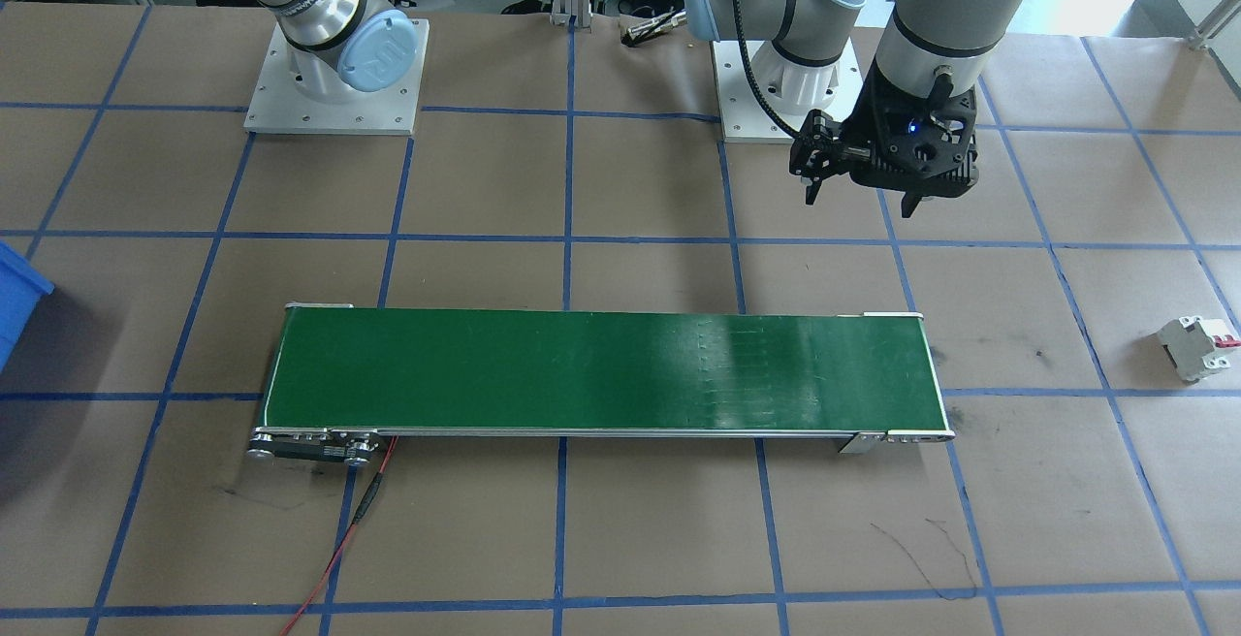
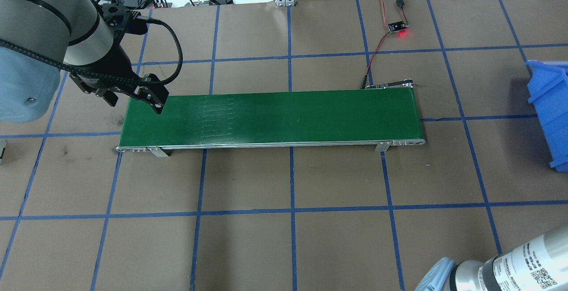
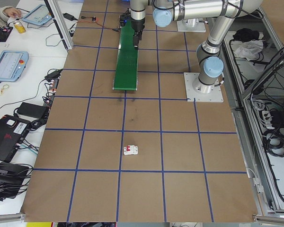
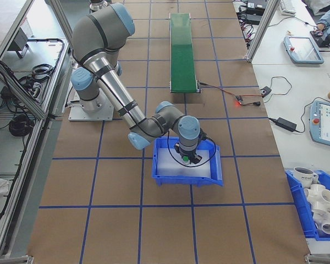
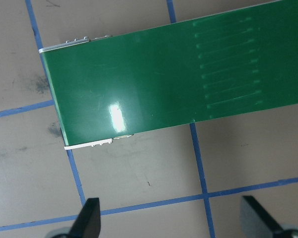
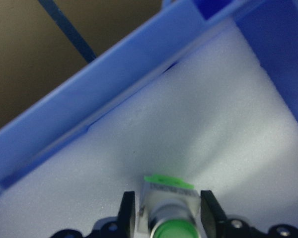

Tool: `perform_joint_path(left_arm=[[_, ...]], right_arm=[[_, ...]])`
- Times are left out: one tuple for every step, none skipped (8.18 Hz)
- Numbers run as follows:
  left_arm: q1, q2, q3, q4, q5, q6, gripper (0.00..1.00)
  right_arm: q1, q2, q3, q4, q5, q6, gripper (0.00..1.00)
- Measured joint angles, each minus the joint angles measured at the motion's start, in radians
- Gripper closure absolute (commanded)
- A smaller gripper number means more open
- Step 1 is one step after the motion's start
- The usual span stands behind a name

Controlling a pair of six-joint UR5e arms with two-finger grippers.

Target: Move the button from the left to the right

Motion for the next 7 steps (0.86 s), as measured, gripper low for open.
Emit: perform_joint_path(left_arm=[[0.000,0.000,0.000,0.000,0.001,0.002,0.00],[0.000,0.003,0.000,-0.001,0.002,0.004,0.00],[0.000,0.006,0.000,-0.001,0.003,0.005,0.00],[0.000,0.007,0.000,-0.002,0.004,0.006,0.00],[0.000,0.007,0.000,-0.002,0.004,0.008,0.00],[0.000,0.008,0.000,-0.001,0.004,0.009,0.00],[0.000,0.008,0.001,0.000,0.005,0.009,0.00]], right_arm=[[0.000,-0.003,0.000,0.000,-0.001,-0.008,0.00],[0.000,-0.010,0.000,0.001,-0.003,-0.012,0.00],[-0.001,-0.033,0.000,0.005,-0.001,-0.010,0.00],[-0.001,-0.077,-0.001,0.020,0.003,-0.006,0.00],[-0.001,-0.129,-0.002,0.054,0.009,-0.002,0.00],[-0.001,-0.183,-0.010,0.103,0.013,0.006,0.00],[0.002,-0.252,-0.017,0.165,0.016,0.046,0.00]])
